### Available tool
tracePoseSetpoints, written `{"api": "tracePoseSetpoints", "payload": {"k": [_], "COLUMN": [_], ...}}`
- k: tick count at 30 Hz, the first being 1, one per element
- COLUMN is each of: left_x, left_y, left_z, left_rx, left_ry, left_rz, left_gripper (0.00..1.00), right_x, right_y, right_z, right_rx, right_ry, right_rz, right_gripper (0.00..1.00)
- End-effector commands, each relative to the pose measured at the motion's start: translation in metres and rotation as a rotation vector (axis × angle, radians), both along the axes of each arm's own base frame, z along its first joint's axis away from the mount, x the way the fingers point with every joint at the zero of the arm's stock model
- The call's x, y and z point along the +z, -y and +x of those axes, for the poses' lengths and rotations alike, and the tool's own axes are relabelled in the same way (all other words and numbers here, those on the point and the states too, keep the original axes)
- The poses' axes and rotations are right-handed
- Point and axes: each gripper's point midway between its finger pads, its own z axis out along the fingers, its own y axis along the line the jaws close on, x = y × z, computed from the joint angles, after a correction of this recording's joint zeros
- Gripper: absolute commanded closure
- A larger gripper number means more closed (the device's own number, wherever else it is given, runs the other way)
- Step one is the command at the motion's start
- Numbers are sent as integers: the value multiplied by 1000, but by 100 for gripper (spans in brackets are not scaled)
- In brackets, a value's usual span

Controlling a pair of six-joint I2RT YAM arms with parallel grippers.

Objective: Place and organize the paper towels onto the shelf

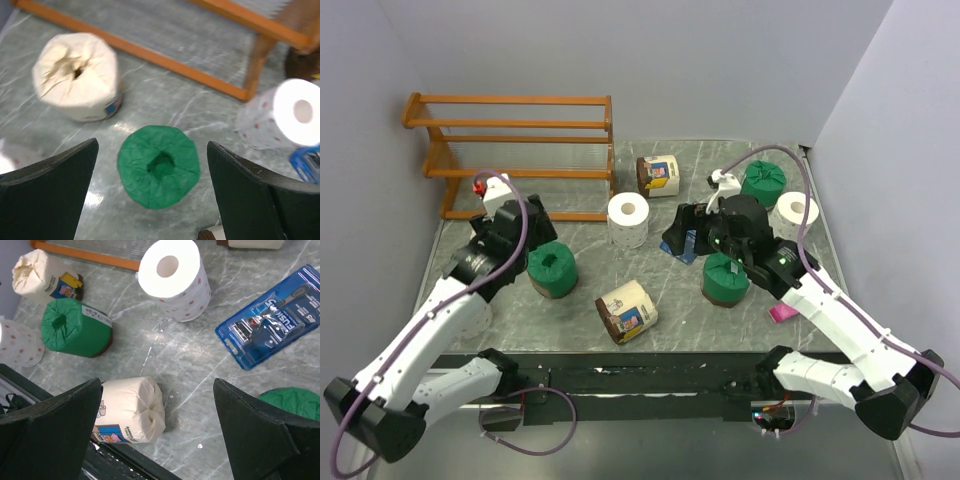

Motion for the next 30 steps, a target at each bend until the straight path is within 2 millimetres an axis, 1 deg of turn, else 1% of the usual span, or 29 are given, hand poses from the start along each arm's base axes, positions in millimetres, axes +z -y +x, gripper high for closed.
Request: {"api": "tracePoseSetpoints", "payload": {"k": [1, 2, 3, 4, 5, 6, 7, 8, 10, 14, 15, 16, 17, 18, 20, 21, 23, 24, 30], "left_x": [3, 0, -3, -3, -5, -14, -15, -16, -22, -26, -24, -25, -24, -25, -29, -30, -31, -34, -31], "left_y": [-36, -51, -53, -61, -76, -84, -90, -101, -115, -126, -128, -134, -136, -138, -140, -139, -150, -153, -169], "left_z": [-15, -18, -19, -22, -25, -33, -38, -43, -56, -71, -73, -81, -85, -87, -91, -92, -96, -99, -116], "left_rx": [190, 263, 278, 312, 405, 453, 487, 542, 633, 734, 754, 811, 838, 857, 876, 873, 919, 935, 1052], "left_ry": [-85, -98, -113, -111, -102, -124, -116, -115, -131, -158, -160, -161, -162, -163, -174, -170, -149, -151, -148], "left_rz": [1, -31, -73, -106, -157, -167, -183, -194, -207, -242, -247, -255, -257, -260, -262, -265, -252, -244, -253], "left_gripper": [4, 3, 2, 1, 1, 2, 5, 6, 10, 11, 10, 7, 7, 6, 1, 1, 6, 7, 4], "right_x": [14, 14, 14, 14, 14, 13, 13, 12, 11, 10, 8, 7, 6, 4, 0, -1, -3, -5, -16], "right_y": [1, 1, 2, 2, 3, 3, 3, 3, 2, 1, 1, 1, 0, 0, 0, 0, -1, -1, 4], "right_z": [-7, -8, -8, -8, -9, -9, -9, -9, -8, -6, -6, -5, -5, -5, -5, -5, -3, -3, 3], "right_rx": [21, 26, 27, 28, 27, 25, 25, 27, 27, 30, 32, 29, 31, 31, 33, 35, 38, 40, 14], "right_ry": [64, 80, 86, 88, 89, 86, 86, 86, 84, 74, 68, 65, 59, 54, 38, 32, 30, 33, 2], "right_rz": [58, 64, 67, 67, 68, 67, 68, 65, 60, 49, 44, 41, 36, 31, 16, 11, -2, -7, -68], "right_gripper": [1, 0, 0, 1, 0, 1, 0, 0, 0, 0, 0, 0, 1, 0, 0, 0, 0, 1, 0]}}
